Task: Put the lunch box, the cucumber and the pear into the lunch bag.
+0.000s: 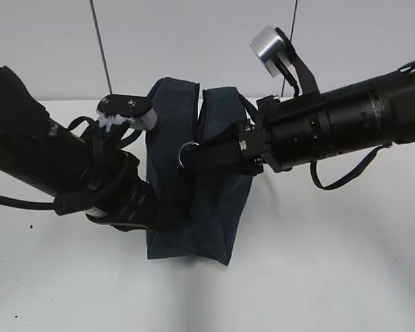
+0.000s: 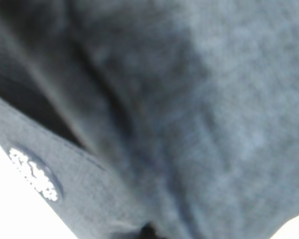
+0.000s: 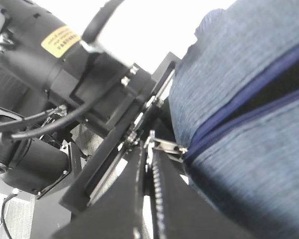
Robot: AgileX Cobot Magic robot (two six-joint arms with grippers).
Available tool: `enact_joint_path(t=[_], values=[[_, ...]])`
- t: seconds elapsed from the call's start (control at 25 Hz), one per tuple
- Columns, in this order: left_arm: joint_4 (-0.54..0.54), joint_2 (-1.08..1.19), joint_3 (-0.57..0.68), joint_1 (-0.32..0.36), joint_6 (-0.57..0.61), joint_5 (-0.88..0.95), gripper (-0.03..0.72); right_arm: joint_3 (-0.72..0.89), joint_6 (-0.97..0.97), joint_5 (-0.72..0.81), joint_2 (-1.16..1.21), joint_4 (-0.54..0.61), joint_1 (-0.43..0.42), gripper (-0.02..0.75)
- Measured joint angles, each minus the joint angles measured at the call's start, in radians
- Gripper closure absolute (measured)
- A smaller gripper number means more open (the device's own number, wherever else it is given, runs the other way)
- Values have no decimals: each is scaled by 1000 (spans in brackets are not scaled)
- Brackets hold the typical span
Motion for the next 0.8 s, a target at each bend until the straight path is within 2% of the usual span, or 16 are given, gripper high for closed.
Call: enact_joint_path(t=[0.32, 0.8], values=[[44, 1, 0, 0, 0, 27, 709, -65, 35, -11, 0, 1, -7, 732], [50, 1, 0, 0, 0, 47, 710, -111, 71, -65, 0, -24, -67, 732]])
